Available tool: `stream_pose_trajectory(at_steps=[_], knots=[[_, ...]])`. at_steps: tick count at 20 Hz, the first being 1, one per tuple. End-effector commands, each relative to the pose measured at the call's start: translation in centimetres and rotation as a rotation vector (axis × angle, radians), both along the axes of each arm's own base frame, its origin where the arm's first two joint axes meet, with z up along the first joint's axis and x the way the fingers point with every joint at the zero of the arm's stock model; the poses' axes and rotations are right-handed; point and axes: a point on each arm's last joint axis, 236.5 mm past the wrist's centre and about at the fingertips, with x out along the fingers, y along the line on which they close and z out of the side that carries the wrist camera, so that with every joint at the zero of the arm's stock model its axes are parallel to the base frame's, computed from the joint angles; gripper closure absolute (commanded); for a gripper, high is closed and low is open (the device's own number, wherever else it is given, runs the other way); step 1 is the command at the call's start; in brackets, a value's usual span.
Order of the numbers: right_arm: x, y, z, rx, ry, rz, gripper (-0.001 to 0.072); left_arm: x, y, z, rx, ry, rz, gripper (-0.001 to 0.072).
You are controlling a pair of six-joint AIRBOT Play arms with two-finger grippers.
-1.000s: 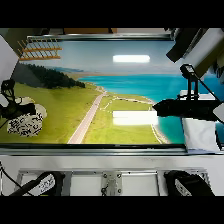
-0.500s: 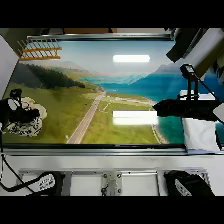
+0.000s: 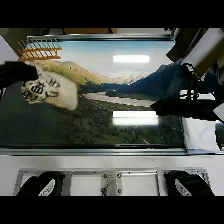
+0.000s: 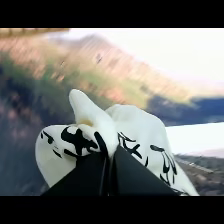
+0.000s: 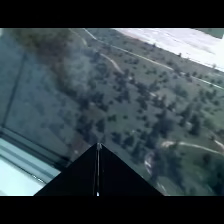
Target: Fold the clothes and pants, and hang the long-sleeved shirts on hangers.
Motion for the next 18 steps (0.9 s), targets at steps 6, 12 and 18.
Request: stream_pose_trajectory(at_steps=[6,12,18], knots=[[4.9,-6.5,7.1,0.0,-0.231,-0.221,0.07,-9.2,-19.7,3.6,-0.033,-0.063,-0.576,0.0701],[4.7,-8.3,9.0,-0.003,-0.275,-0.273,0.07,-2.7,-26.9,-5.8,0.185,0.039,-0.712,0.0701],[4.5,-8.2,9.0,-0.004,-0.273,-0.268,0.0701,3.7,-21.8,-14.7,-0.073,0.485,-0.42,0.0021]])
